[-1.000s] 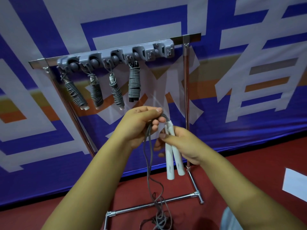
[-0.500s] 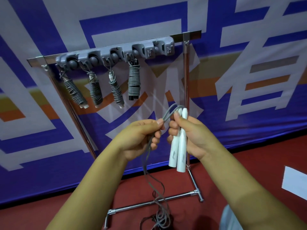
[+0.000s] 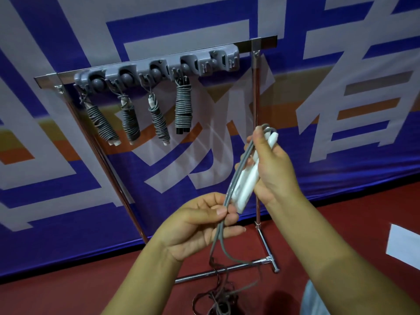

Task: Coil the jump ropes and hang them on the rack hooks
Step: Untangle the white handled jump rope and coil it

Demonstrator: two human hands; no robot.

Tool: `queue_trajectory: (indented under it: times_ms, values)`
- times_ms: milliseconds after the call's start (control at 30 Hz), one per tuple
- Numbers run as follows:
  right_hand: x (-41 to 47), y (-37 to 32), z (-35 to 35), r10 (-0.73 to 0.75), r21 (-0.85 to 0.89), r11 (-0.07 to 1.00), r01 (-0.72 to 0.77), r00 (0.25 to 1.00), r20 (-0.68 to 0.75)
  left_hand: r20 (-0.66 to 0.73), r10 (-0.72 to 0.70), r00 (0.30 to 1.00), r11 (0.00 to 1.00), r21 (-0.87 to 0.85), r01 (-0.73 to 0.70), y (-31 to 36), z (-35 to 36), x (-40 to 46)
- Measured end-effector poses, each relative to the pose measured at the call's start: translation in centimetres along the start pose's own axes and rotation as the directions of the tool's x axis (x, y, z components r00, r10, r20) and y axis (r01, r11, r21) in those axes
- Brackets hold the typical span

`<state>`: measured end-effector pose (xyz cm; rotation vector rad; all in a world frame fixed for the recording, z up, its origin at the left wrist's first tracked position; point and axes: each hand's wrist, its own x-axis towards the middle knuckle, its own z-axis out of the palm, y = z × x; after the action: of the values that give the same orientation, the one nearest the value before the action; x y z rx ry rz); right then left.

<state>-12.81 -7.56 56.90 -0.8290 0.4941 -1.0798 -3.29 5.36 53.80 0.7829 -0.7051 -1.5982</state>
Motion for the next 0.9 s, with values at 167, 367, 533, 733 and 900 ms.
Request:
queue_trajectory:
  times_ms: [167,367,533,733,900]
  values:
    - [0.4,0.1,-0.2,0.006,0.048,0.999,-0.004,0.999,-0.038,-0.119,0.016,0.993,0.997,0.082,-0.007,-0.9,0.5,-0.2]
    - [-0.1,0.2,-0.2,0.043,0.071,0.997,-0.04,0.999,-0.033,-0.358,0.164,0.919,0.952,0.303,-0.051,-1.5,1.4,0.8]
    - [-0.6,0.5,0.2,0.065,0.077,0.995,-0.059,0.995,-0.072,-0.302,0.415,0.858,0.755,0.64,-0.14,-3.1,2.4,2.3]
    - [-1.5,1.1,-0.4,0.063,0.111,0.992,-0.06,0.998,-0.025,-0.322,0.427,0.845,0.786,0.593,-0.171,-3.2,2.6,3.0]
    - [-1.5,1.0,-0.8,0.124,0.122,0.983,-0.138,0.986,0.115,-0.323,0.393,0.861,0.794,0.591,-0.141,-2.7,2.6,2.7]
